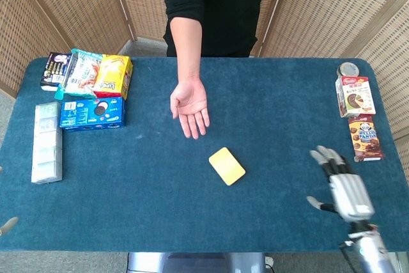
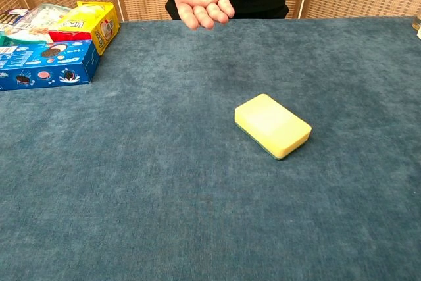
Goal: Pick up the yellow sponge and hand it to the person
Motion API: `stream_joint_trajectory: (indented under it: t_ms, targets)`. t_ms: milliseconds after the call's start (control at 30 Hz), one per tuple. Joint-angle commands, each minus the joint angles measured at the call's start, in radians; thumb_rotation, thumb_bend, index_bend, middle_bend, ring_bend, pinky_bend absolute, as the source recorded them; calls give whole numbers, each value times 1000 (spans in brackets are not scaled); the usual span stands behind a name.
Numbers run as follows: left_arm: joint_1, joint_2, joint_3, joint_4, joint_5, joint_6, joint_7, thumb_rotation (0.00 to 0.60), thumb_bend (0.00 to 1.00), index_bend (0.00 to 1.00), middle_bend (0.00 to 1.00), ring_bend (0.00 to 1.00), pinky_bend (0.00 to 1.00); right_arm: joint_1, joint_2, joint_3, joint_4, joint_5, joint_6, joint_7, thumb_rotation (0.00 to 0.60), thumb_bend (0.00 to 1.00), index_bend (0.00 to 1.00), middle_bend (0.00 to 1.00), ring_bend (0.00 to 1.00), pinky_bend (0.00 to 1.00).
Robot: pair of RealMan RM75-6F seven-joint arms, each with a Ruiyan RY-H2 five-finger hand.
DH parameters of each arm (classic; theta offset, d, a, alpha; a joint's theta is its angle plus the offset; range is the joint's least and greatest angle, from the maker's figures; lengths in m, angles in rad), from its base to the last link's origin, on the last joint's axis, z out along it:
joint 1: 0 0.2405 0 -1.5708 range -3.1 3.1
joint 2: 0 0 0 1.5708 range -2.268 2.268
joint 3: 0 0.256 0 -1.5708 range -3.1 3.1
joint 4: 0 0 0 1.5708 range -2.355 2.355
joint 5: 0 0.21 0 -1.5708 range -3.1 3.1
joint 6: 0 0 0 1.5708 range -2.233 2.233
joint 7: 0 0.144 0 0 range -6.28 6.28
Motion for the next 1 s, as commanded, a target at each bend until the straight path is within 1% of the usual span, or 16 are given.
stream_joint_trajectory:
  t_ms: [33,133,267,333,467,600,833,1000]
  targets:
    - [-8,3,-4,-3,-9,-13,-2,600,144,0,0,0,107,88,-51,38,-78,85,-108,-127,600,0,3,0,27,69]
    - [-10,6,-5,-2,-11,-16,-11,600,143,0,0,0,107,131,-93,63,-106,179,-147,-221,600,0,3,0,27,69]
    - [-14,9,-8,0,-23,-24,-21,600,142,0,0,0,106,203,-173,89,-120,326,-193,-353,600,0,3,0,27,69]
    - [-16,9,-9,0,-28,-29,-22,600,142,0,0,0,106,241,-221,95,-120,392,-206,-418,600,0,3,0,27,69]
    - [-19,11,-10,-1,-33,-36,-24,600,143,0,0,0,106,300,-306,104,-102,480,-200,-509,600,0,3,0,27,69]
    - [-19,12,-13,1,-41,-38,-31,600,143,0,0,0,107,343,-366,111,-84,548,-185,-566,600,0,3,0,27,69]
    - [-23,14,-15,3,-51,-47,-41,600,144,0,0,0,106,410,-443,126,-76,633,-145,-640,600,0,3,0,26,69]
    - [-24,15,-16,3,-57,-52,-46,600,144,0,0,0,106,450,-506,141,-25,679,-117,-670,600,0,3,0,27,69]
